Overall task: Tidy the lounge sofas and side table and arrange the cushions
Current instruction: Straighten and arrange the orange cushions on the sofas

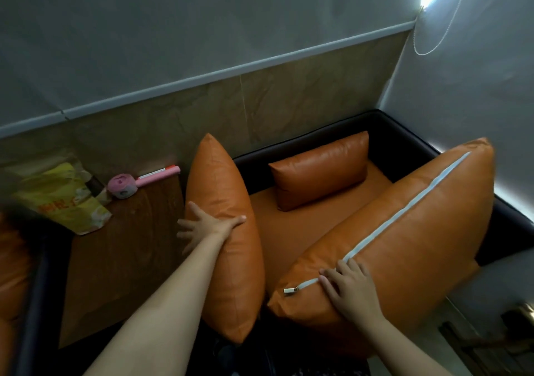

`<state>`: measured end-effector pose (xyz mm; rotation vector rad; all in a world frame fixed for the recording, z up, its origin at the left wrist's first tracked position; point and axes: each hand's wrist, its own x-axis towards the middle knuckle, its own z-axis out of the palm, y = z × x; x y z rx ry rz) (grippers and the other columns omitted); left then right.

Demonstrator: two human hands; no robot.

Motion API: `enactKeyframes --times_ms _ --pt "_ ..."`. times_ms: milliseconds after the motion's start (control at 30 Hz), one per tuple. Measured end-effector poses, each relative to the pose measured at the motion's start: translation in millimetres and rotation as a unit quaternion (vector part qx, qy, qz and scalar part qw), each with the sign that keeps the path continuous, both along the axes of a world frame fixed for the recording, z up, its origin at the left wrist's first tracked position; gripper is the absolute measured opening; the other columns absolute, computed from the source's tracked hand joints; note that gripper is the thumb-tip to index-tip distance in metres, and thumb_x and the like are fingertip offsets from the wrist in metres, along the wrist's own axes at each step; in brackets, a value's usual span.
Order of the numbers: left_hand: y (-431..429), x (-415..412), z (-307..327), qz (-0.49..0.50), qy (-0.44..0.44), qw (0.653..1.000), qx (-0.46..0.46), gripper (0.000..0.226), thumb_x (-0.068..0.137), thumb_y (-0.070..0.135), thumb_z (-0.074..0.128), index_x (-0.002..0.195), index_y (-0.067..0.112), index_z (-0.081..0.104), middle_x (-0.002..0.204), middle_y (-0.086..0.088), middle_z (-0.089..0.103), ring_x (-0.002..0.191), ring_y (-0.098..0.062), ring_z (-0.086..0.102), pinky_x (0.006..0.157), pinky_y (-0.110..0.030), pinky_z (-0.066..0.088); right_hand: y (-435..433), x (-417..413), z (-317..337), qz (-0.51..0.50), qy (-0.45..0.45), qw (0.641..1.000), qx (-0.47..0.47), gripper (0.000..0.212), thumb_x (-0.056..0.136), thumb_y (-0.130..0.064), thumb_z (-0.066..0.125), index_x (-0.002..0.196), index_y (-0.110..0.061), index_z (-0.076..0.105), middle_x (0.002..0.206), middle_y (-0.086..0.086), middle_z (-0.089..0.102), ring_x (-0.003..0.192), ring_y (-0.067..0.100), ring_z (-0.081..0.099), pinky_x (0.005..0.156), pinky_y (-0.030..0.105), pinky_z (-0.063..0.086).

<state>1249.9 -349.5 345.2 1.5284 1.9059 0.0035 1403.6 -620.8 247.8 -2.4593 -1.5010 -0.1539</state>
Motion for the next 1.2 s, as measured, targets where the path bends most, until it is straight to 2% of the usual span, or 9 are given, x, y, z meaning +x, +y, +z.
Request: enactKeyframes --times_ms 100,200,400,467,533,633,733,900,1200 --pt "13.8 -23.9 -3.9 0.055 -0.028 0.997 -0.043 0.144 0.051 0.056 0.088 0.152 0.030 -0.011 0.156 -0.023 0.012 0.140 -0.046 0.022 0.111 -0.059 0.027 -2.9 -1.3 -1.9 -0.001 0.001 1.000 0.012 0.039 0.089 -0.048 0.041 0.084 -0.028 0.074 0.076 -0.006 0.058 0.075 0.019 0.055 0.073 0.032 0.030" --pt "21.0 -45.5 -9.2 0.037 -0.052 0.997 -0.038 0.138 0.049 0.055 0.089 0.152 0.024 0.003 0.150 -0.020 0.031 0.134 -0.041 0.037 0.108 -0.052 0.037 -4.2 -7.4 -2.0 -0.010 0.005 1.000 0.015 0.038 0.088 -0.048 0.042 0.085 -0.027 0.073 0.080 -0.003 0.058 0.078 0.020 0.056 0.075 0.032 0.031" --pt "15.9 -43.4 -6.0 0.009 -0.034 0.999 -0.010 0.130 0.052 0.060 0.085 0.151 0.024 0.009 0.149 -0.017 0.036 0.130 -0.042 0.041 0.105 -0.052 0.039 3.0 -4.6 0.6 0.051 0.028 0.998 -0.005 0.045 0.096 -0.049 0.035 0.086 -0.023 0.071 0.122 -0.001 0.066 0.123 0.019 0.056 0.108 0.038 0.028" --pt "15.9 -43.1 -5.9 0.011 -0.032 0.999 -0.004 0.128 0.053 0.059 0.085 0.151 0.024 0.010 0.148 -0.017 0.037 0.130 -0.042 0.042 0.104 -0.052 0.039 4.2 -4.9 2.8 0.050 0.038 0.998 -0.021 0.053 0.098 -0.052 0.027 0.094 -0.022 0.072 0.117 -0.005 0.069 0.119 0.013 0.059 0.109 0.034 0.026" --pt "17.0 -44.0 -5.8 0.013 -0.035 0.999 0.002 0.127 0.054 0.057 0.086 0.151 0.024 0.011 0.148 -0.017 0.038 0.129 -0.042 0.043 0.104 -0.052 0.040 4.0 -7.6 5.4 0.025 0.042 0.998 -0.027 0.048 0.092 -0.052 0.036 0.100 -0.022 0.073 0.108 -0.006 0.072 0.110 0.011 0.064 0.107 0.033 0.031" --pt "16.0 -42.6 -3.0 0.009 -0.034 0.999 0.012 0.126 0.053 0.055 0.086 0.150 0.025 0.012 0.147 -0.016 0.039 0.127 -0.042 0.045 0.103 -0.052 0.041 0.9 -11.2 7.8 -0.001 0.037 0.999 -0.011 0.040 0.088 -0.052 0.039 0.084 -0.025 0.068 0.084 -0.009 0.069 0.085 0.010 0.065 0.096 0.037 0.049" --pt "14.1 -38.7 3.5 -0.001 -0.022 0.999 0.028 0.122 0.055 0.055 0.086 0.149 0.025 0.015 0.145 -0.015 0.041 0.126 -0.041 0.047 0.101 -0.050 0.042 -3.5 -9.7 9.2 -0.010 0.027 1.000 0.009 0.035 0.088 -0.051 0.039 0.070 -0.026 0.056 0.069 -0.011 0.056 0.070 0.012 0.056 0.087 0.036 0.049" --pt "15.5 -26.2 18.3 -0.011 -0.034 0.999 0.041 0.117 0.056 0.055 0.085 0.149 0.026 0.018 0.145 -0.013 0.043 0.126 -0.040 0.047 0.101 -0.049 0.042 -19.9 -10.7 -0.9 -0.021 0.000 1.000 0.017 0.032 0.086 -0.050 0.041 0.080 -0.025 0.059 0.077 -0.008 0.053 0.074 0.014 0.052 0.081 0.028 0.032" --pt "0.0 34.7 34.7 -0.106 -0.118 0.987 0.033 0.113 0.056 0.058 0.083 0.147 0.035 0.020 0.143 -0.007 0.044 0.124 -0.037 0.048 0.103 -0.050 0.041 -34.3 -10.2 0.6 -0.030 0.017 0.999 0.008 0.037 0.088 -0.051 0.042 0.096 -0.030 0.071 0.083 -0.010 0.054 0.080 0.011 0.052 0.078 0.031 0.048"
